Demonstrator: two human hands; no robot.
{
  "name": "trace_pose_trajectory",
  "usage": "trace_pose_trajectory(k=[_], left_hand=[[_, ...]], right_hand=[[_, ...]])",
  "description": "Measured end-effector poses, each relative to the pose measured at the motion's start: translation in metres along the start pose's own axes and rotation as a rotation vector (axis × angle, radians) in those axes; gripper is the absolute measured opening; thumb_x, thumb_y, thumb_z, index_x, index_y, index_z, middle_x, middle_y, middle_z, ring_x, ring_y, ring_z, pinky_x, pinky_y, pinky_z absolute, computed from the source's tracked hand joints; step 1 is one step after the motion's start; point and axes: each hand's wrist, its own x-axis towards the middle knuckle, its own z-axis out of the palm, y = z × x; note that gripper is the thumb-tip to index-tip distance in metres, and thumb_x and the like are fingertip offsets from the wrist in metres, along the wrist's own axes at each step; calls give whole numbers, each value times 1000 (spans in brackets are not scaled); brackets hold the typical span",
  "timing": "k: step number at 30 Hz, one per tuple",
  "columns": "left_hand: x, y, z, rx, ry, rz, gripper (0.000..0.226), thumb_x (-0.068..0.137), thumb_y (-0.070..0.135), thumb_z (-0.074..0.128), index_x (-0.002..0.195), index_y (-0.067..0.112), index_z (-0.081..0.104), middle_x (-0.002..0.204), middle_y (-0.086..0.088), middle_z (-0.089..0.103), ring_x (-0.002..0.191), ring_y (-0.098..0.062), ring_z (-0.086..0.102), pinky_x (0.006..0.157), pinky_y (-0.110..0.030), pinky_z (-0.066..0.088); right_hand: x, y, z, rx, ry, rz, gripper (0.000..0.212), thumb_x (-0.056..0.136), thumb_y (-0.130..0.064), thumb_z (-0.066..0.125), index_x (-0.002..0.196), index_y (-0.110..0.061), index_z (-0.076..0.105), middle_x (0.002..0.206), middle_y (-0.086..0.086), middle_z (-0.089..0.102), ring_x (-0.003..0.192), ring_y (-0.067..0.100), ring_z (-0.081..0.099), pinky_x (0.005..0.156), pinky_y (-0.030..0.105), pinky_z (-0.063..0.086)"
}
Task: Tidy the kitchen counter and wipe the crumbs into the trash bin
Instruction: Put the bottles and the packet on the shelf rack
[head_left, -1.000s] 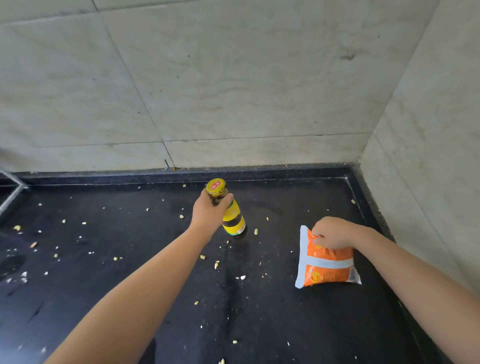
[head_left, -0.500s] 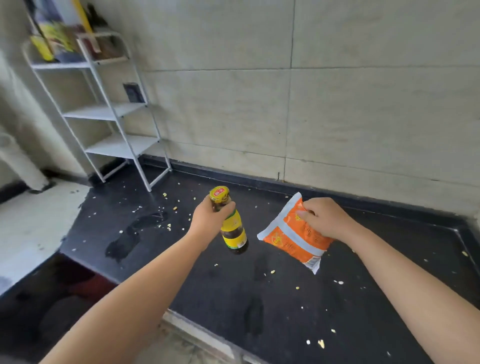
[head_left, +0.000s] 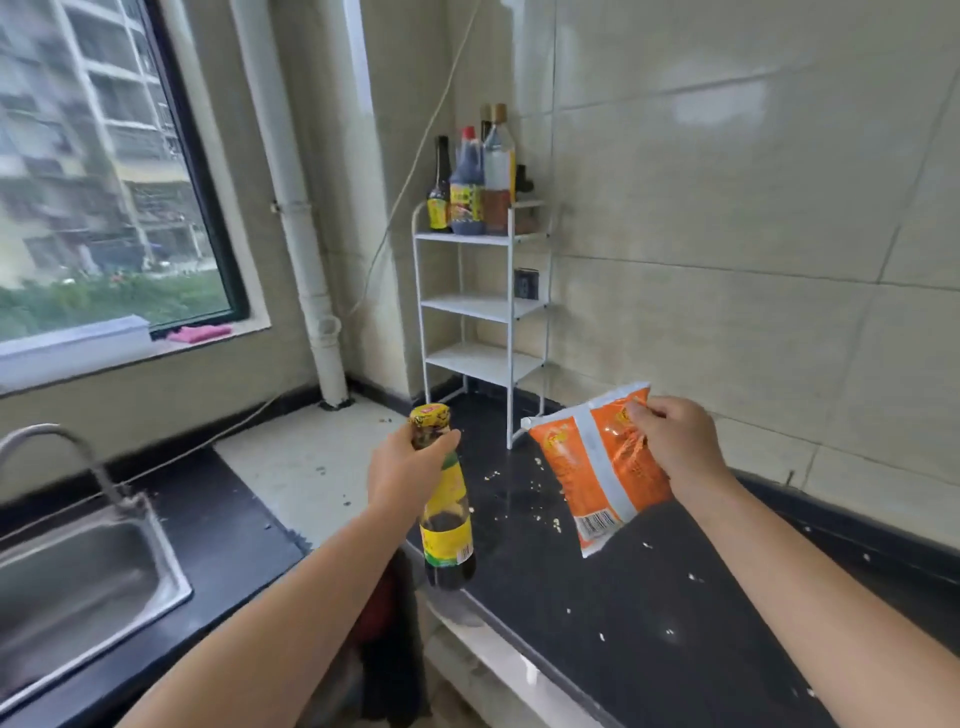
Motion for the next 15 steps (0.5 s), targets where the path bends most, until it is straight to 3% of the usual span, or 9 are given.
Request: trace_pose_trajectory(k=[3,8,11,15], left_hand=[[23,-3,-24,-42,52,1,13,86,35,62,82,23,60,77,-1,61,78,-22,57,70,-30,43],[83,-5,-53,-85,110,-12,20,84,35,64,69,26,55,79,-1,62,92,-29,63,87,-43,53],[130,-11,-64,-81,112,-24,17,84,35,64,76,22,58,89,-6,65,96,-30,64,90,-44,52],[202,-18,-72,-160,84,-23,16,82,31,68,70,28,57,92,-6,67,98,-30,64,92,-47,52]], right_hand=[[12,-18,24,176,22,80,30,92,-13,52,71,9,52,60,11,42,58,20,40,59,27,30],[46,-41,66,337,14,199,30,91,-13,54,96,16,57,69,25,56,66,25,52,72,31,43],[74,-52,98,330,1,208,28,91,-14,53,103,10,59,75,15,58,76,27,56,83,39,46],[126,-57,146,366,8,237,22,93,-17,52,102,0,61,90,16,60,86,28,57,88,41,44]])
